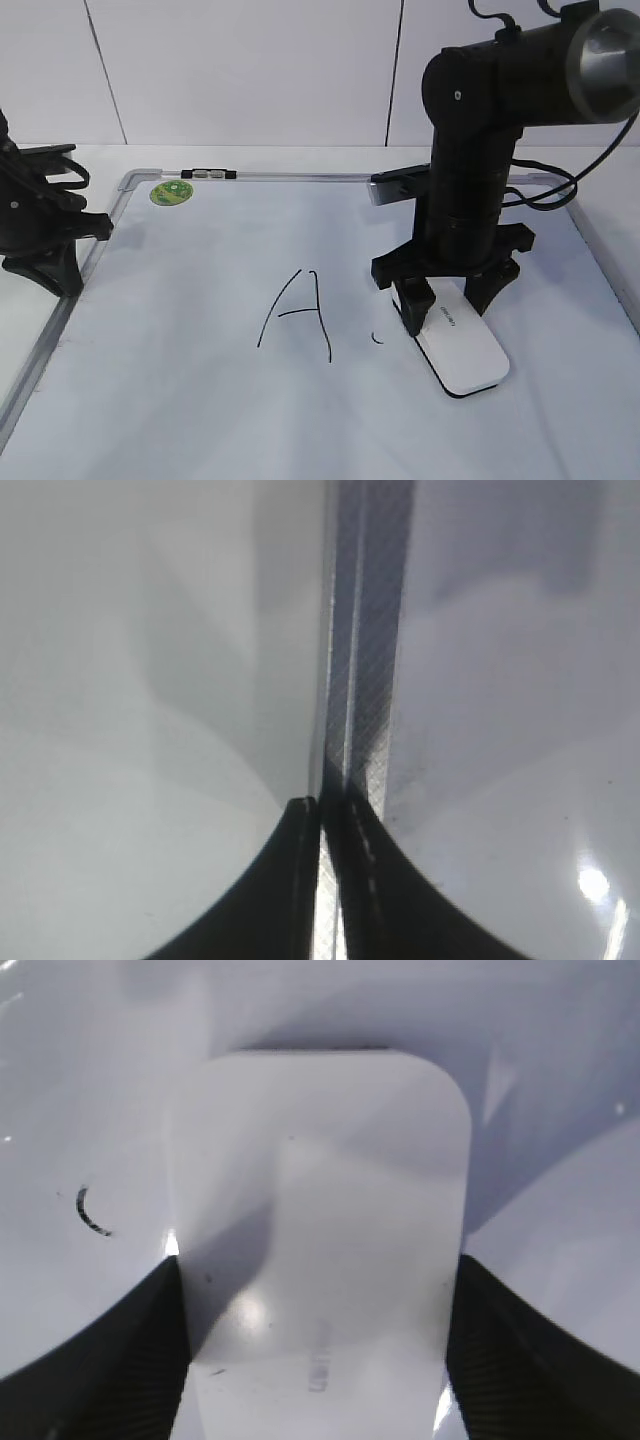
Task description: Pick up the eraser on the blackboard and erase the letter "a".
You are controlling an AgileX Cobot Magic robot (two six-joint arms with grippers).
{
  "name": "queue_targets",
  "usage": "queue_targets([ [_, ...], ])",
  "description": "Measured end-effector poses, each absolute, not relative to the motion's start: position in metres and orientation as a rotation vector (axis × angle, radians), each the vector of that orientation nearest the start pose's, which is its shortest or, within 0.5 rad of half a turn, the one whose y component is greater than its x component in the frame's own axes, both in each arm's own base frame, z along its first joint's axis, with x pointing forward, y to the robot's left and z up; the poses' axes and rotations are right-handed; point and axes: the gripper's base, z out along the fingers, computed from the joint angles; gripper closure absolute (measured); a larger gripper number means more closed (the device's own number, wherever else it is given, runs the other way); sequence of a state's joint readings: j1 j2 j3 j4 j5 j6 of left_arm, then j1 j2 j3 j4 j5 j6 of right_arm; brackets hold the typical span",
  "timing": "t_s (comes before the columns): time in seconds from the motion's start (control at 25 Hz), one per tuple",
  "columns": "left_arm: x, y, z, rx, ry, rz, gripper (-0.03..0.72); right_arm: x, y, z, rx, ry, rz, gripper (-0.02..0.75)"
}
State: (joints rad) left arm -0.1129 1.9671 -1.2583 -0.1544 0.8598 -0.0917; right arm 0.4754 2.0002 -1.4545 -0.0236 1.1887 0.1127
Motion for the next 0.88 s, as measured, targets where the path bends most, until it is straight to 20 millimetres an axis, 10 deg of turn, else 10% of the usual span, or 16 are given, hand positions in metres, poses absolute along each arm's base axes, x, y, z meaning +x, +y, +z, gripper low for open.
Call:
queue_targets([
  [0.88, 0.366, -0.052, 0.150, -0.113, 3.057, -0.199, 0.656, 0.313, 0.215, 0.182, -0.799, 3.117, -0.036, 0.195],
])
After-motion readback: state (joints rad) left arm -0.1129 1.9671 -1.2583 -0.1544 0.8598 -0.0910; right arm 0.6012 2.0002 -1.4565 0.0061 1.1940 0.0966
